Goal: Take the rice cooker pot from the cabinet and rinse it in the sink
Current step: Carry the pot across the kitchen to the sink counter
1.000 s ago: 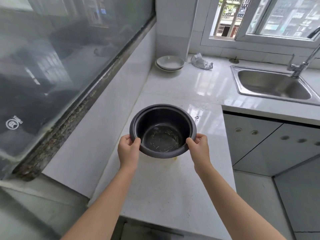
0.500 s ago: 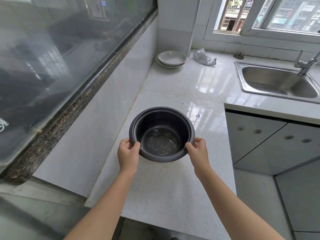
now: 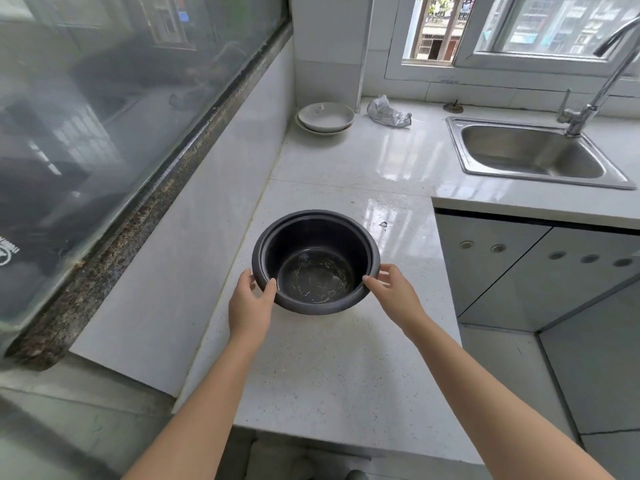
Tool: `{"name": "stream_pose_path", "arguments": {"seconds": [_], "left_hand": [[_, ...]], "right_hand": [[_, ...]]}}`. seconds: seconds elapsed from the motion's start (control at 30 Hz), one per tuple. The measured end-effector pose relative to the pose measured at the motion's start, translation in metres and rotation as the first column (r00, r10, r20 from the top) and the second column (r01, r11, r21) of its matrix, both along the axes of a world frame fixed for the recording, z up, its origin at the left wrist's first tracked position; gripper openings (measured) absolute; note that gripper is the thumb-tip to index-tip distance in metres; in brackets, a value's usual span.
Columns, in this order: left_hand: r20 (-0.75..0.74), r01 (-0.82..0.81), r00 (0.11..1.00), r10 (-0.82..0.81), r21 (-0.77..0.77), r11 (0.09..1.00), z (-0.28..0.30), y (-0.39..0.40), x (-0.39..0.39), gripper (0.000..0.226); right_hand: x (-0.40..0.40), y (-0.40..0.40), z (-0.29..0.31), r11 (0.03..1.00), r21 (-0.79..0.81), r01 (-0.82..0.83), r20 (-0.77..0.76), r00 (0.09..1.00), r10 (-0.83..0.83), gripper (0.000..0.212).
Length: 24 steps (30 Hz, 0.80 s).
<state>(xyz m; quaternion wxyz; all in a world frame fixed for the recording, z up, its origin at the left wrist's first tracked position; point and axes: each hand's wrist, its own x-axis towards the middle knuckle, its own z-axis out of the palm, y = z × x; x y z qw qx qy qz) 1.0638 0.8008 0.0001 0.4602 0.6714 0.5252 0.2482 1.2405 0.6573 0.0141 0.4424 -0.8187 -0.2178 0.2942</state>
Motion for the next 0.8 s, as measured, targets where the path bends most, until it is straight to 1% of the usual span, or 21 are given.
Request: {"name": "stream_pose_path", "arguments": {"seconds": [0.07, 0.17, 0.23, 0.33, 0.4, 0.43, 0.53, 0.6, 0.63, 0.7, 0.8], "left_hand": [[-0.094, 0.022, 0.995, -0.015, 0.066, 0.998, 0.008, 0.002, 0.000, 0.058], [-0.175, 0.080, 0.984, -0.036, 0.254, 0.964, 0.024, 0.003, 0.001, 0.053], [-0.211, 0.171, 0.972, -0.103, 0.333, 0.927, 0.035, 0.003, 0.005, 0.047], [-0.297, 0.353, 0.923, -0.246, 0.393, 0.849, 0.053, -0.005, 0.017, 0.051], [-0.354, 0.482, 0.868, -0.348, 0.434, 0.761, 0.063, -0.016, 0.028, 0.054], [-0.391, 0.550, 0.830, -0.397, 0.456, 0.700, 0.067, -0.024, 0.034, 0.054], [-0.509, 0.716, 0.698, -0.504, 0.502, 0.485, 0.078, -0.053, 0.050, 0.051], [-0.569, 0.785, 0.615, -0.546, 0.504, 0.359, 0.082, -0.078, 0.060, 0.044], [-0.593, 0.812, 0.577, -0.562, 0.493, 0.313, 0.083, -0.092, 0.065, 0.044], [-0.629, 0.853, 0.510, -0.588, 0.460, 0.247, 0.084, -0.123, 0.073, 0.051], [-0.659, 0.885, 0.436, -0.613, 0.439, 0.157, 0.082, -0.171, 0.083, 0.052]], "right_hand": [[0.003, -0.005, 0.006, 0.997, -0.070, -0.046, 0.079, 0.996, 0.051, 0.048], [0.006, -0.017, 0.015, 0.984, -0.163, -0.074, 0.239, 0.964, 0.112, 0.047], [0.008, -0.029, 0.020, 0.973, -0.217, -0.077, 0.340, 0.929, 0.149, 0.045], [0.011, -0.054, 0.029, 0.954, -0.292, -0.065, 0.453, 0.869, 0.198, 0.045], [0.012, -0.076, 0.036, 0.940, -0.338, -0.050, 0.517, 0.825, 0.230, 0.046], [0.011, -0.088, 0.039, 0.932, -0.362, -0.038, 0.547, 0.801, 0.245, 0.046], [0.008, -0.133, 0.049, 0.912, -0.408, 0.044, 0.635, 0.732, 0.248, 0.042], [0.004, -0.168, 0.053, 0.898, -0.426, 0.111, 0.666, 0.710, 0.229, 0.041], [0.002, -0.186, 0.055, 0.889, -0.438, 0.137, 0.670, 0.708, 0.221, 0.043], [-0.004, -0.224, 0.056, 0.864, -0.469, 0.182, 0.669, 0.712, 0.213, 0.047], [-0.015, -0.281, 0.057, 0.829, -0.497, 0.256, 0.672, 0.718, 0.181, 0.047]]}}
